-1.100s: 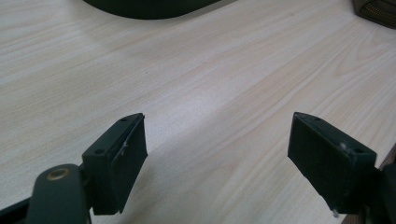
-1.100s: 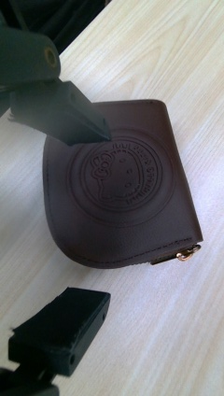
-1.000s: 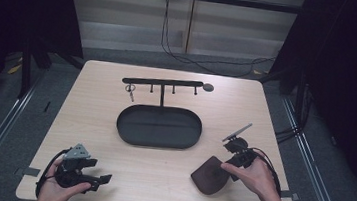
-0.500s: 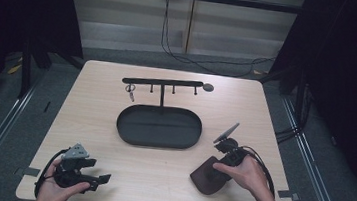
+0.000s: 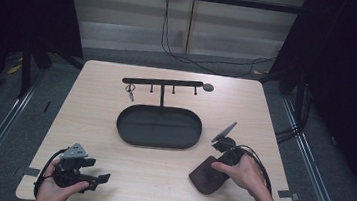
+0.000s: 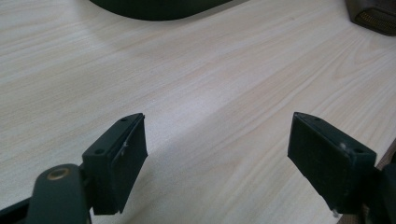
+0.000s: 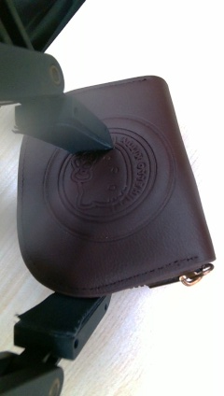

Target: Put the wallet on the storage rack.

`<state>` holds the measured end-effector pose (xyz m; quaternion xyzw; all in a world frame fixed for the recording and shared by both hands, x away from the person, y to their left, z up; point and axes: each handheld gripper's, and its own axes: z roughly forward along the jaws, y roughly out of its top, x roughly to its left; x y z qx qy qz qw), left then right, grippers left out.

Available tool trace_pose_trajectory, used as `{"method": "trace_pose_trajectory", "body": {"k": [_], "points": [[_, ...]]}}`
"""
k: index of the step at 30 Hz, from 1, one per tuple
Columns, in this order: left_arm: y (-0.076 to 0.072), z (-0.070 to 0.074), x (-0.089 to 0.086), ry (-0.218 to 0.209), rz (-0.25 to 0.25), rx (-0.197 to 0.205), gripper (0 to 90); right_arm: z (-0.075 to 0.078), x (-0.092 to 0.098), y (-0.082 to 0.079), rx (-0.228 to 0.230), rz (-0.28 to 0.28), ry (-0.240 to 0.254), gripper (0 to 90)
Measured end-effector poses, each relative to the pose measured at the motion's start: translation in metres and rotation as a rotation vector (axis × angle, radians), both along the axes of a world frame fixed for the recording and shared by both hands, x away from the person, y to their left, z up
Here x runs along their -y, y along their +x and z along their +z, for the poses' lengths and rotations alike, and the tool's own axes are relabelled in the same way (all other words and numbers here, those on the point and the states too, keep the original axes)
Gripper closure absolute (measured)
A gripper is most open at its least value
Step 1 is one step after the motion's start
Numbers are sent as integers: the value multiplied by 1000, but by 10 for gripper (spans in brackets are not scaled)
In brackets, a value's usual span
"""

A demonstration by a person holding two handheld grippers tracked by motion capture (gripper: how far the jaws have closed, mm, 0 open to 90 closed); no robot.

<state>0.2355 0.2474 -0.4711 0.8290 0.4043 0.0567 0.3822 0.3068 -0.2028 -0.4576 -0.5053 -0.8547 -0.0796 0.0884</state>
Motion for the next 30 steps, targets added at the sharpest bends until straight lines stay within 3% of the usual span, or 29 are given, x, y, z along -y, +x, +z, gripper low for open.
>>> {"method": "trace_pose_trajectory", "body": {"k": [9,13,18,21,30], "points": [[0,0,-1,-11,9,1,194,4,6,2,3,-24,15,375],[0,-1,0,-4,4,-4,189,11,13,3,16,-37,38,483],[0,-1,0,-5,-1,-5,189,13,15,3,19,-39,50,508],[0,-1,0,-8,7,-9,183,21,17,4,37,-36,68,593],[0,-1,0,-15,12,-11,179,31,14,6,53,-21,57,627]]}}
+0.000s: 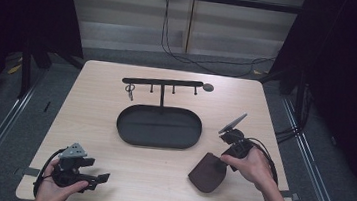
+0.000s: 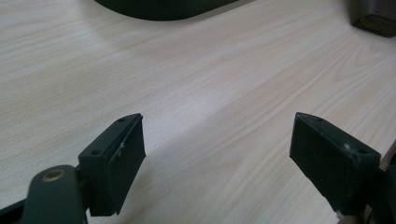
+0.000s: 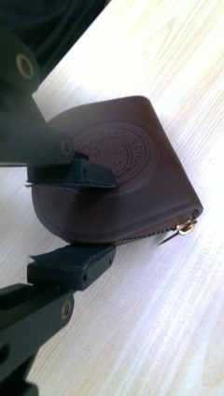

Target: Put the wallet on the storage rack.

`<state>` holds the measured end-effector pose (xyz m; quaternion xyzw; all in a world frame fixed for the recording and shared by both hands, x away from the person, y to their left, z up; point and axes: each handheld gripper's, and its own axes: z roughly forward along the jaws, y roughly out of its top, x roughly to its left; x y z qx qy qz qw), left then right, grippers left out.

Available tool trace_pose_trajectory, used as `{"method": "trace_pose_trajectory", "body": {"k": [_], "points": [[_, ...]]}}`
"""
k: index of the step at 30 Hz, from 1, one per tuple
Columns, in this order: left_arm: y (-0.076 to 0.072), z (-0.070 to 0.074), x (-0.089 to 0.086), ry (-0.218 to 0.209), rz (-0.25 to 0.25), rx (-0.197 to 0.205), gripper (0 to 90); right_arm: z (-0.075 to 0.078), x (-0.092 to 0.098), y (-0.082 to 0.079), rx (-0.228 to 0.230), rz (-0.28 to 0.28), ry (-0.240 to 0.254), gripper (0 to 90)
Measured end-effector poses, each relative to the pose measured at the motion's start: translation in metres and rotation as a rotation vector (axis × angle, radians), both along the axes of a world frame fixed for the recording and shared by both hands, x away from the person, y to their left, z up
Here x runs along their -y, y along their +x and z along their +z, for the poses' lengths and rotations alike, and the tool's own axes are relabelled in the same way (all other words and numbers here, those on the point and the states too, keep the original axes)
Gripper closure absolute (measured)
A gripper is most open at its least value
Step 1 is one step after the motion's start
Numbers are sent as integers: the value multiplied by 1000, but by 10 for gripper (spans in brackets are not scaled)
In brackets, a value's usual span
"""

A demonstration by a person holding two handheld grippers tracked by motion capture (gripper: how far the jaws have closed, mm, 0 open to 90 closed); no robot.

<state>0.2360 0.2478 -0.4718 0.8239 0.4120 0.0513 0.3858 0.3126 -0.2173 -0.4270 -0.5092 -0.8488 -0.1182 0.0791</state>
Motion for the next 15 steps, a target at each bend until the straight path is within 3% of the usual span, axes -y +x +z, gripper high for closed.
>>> {"method": "trace_pose_trajectory", "body": {"k": [4,7,15], "points": [[0,0,0,3,-4,3,180,5,-2,1,0,8,-16,651],[0,0,0,4,-4,3,180,11,0,1,-1,-1,13,690],[1,1,-2,2,-5,6,180,19,-3,4,17,29,-19,700]]}}
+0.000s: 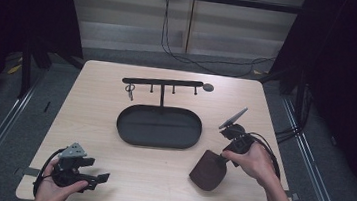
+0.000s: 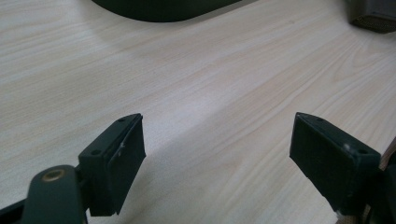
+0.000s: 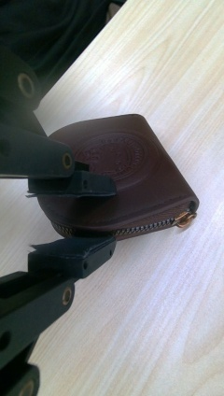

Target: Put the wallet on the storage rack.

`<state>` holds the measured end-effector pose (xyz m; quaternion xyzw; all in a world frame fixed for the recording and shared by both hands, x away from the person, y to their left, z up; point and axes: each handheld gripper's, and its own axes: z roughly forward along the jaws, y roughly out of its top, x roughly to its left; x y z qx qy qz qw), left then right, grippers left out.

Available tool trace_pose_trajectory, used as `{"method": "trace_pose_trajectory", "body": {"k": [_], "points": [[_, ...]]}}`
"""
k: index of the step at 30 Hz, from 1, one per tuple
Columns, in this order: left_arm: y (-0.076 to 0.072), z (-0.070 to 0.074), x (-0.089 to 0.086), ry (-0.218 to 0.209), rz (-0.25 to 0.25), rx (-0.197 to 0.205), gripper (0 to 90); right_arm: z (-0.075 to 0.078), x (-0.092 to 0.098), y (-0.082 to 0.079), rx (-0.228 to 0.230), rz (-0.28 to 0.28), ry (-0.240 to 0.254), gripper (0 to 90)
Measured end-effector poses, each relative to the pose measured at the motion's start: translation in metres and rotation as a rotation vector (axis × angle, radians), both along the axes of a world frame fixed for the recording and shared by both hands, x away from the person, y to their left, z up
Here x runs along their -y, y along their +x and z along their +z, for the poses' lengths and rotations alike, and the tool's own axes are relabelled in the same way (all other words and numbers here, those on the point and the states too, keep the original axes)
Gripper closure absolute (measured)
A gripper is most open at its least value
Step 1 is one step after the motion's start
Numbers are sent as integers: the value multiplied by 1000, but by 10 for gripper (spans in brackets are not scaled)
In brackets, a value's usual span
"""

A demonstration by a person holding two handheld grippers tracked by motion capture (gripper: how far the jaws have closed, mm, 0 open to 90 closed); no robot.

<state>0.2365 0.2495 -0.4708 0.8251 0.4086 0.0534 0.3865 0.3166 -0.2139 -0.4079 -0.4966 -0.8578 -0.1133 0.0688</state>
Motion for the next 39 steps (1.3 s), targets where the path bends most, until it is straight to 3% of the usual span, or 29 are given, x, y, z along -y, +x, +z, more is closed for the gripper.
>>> {"method": "trace_pose_trajectory", "body": {"k": [12,27,32,39], "points": [[0,0,0,-1,-5,-3,180,20,-3,6,24,6,8,772],[0,0,-1,-7,-5,-2,184,37,-5,13,29,1,-31,788],[1,0,-1,-10,-9,-3,178,41,-8,13,15,36,-35,788],[1,1,-2,-15,-10,-1,172,47,-10,18,16,34,-57,789]]}}
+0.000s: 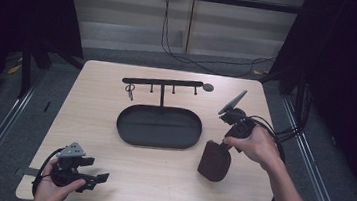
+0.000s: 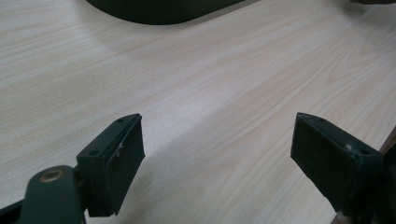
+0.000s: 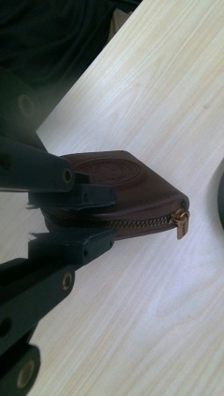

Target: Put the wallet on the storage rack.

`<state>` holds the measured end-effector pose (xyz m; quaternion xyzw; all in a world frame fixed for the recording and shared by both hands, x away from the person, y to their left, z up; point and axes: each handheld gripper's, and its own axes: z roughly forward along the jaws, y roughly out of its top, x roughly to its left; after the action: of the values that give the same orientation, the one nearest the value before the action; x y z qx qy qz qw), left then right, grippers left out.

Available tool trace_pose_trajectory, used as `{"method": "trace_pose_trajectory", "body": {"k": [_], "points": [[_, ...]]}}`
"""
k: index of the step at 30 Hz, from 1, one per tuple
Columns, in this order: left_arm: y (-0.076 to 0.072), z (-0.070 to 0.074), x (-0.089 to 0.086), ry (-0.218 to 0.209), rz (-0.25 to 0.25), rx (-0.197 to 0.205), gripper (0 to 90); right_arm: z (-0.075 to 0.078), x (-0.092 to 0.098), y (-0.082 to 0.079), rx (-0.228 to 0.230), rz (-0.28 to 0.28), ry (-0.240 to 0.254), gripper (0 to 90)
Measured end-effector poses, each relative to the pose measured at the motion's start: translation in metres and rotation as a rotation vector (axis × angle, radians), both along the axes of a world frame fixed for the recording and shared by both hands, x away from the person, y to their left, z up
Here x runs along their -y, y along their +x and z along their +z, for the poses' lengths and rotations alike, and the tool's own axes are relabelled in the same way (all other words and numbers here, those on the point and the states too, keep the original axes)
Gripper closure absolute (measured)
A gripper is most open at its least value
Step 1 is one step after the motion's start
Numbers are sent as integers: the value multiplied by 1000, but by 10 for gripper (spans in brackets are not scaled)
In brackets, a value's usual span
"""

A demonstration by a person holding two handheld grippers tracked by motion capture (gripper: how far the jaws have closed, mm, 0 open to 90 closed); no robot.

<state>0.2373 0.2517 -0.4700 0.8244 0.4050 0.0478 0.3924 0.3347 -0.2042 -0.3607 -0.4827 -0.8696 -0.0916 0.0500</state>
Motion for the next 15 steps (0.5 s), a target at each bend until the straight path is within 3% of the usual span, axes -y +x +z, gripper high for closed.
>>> {"method": "trace_pose_trajectory", "body": {"k": [15], "points": [[0,0,0,3,-14,6,163,25,-6,9,46,-26,-52,789]]}}
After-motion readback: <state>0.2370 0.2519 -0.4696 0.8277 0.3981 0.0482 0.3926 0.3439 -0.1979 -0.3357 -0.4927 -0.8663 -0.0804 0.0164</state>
